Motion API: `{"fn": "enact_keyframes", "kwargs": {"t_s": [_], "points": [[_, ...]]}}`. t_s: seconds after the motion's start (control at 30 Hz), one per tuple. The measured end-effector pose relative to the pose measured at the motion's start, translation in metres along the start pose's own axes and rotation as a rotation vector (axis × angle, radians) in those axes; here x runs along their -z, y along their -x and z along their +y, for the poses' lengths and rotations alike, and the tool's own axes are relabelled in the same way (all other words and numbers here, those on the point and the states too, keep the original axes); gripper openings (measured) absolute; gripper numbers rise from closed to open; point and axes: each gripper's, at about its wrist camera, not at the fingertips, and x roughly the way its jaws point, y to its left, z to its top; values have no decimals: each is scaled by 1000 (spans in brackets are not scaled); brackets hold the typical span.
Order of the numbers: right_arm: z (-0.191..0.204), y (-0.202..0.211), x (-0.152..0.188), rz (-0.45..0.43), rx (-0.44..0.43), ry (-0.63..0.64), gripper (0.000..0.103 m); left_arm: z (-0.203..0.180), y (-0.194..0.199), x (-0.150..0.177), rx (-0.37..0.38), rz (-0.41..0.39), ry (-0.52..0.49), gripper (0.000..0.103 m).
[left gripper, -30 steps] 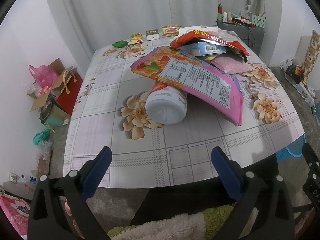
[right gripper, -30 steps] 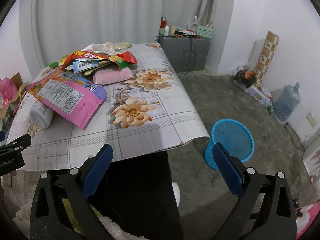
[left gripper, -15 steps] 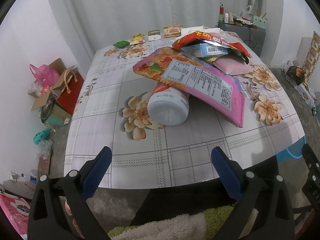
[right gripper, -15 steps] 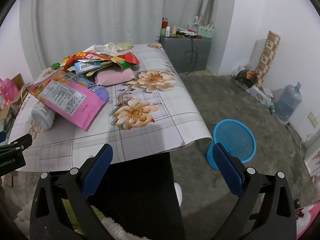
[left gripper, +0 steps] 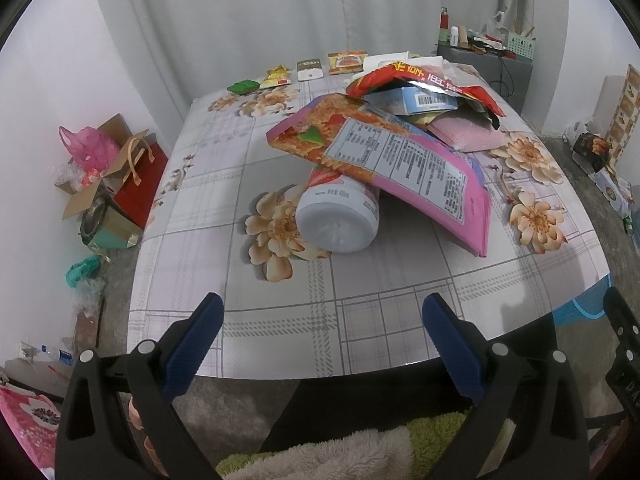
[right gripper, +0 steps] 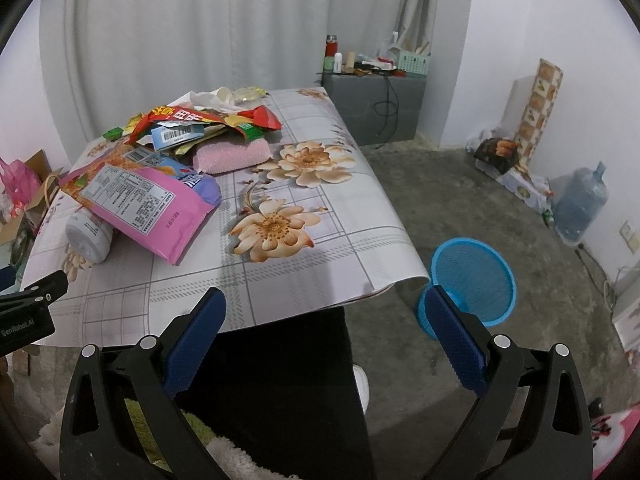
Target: Collect trash
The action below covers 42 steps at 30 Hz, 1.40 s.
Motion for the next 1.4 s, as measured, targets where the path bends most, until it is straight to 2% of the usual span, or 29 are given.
{"fn": "enact_keyframes", "kwargs": {"t_s": [0.17,0.5,0.6,0.7,0.73,0.83,1.0,1.27,1.4], "points": [[-3,-5,-5,18,-50,-30,95,2,-4,1,79,5,18,97],[2,-19,-38,56,-137,-75,95,16,-15,-15,304,-9,78,97],[5,-23,-49,58,-170,-66,95,28,-17,-23,386,-49,124,97],[9,-26,-58,23,-187,-57,95,41,-17,-34,519,-107,170,97],[10,-25,-61,7,-188,-53,95,43,-16,-38,536,-123,176,97],[11,-23,-71,-54,-175,-40,95,45,-10,-57,547,-195,152,97],[4,-20,-88,-101,-160,-66,95,52,-5,-93,601,-262,131,97],[-19,-37,-111,-54,-247,-161,91,69,-19,-162,545,-288,155,97],[-28,-48,-132,-52,-287,-162,86,71,-37,-208,589,-232,144,97]]}}
